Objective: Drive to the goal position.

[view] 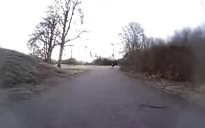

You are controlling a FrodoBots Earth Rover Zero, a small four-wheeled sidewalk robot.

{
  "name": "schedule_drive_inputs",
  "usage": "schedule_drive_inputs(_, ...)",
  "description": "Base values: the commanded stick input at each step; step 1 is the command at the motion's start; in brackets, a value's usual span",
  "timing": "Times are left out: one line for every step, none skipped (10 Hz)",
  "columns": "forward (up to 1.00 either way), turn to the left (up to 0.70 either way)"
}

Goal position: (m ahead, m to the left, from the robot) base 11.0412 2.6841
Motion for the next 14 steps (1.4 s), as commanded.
schedule_drive_inputs(0.7,0.0)
schedule_drive_inputs(0.7,0.0)
schedule_drive_inputs(0.7,0.0)
schedule_drive_inputs(0.7,0.0)
schedule_drive_inputs(0.7,0.0)
schedule_drive_inputs(0.7,0.0)
schedule_drive_inputs(0.7,0.0)
schedule_drive_inputs(0.7,0.0)
schedule_drive_inputs(0.73,0.0)
schedule_drive_inputs(0.85,0.0)
schedule_drive_inputs(0.85,0.0)
schedule_drive_inputs(0.85,0.0)
schedule_drive_inputs(0.85,0.0)
schedule_drive_inputs(0.85,0.0)
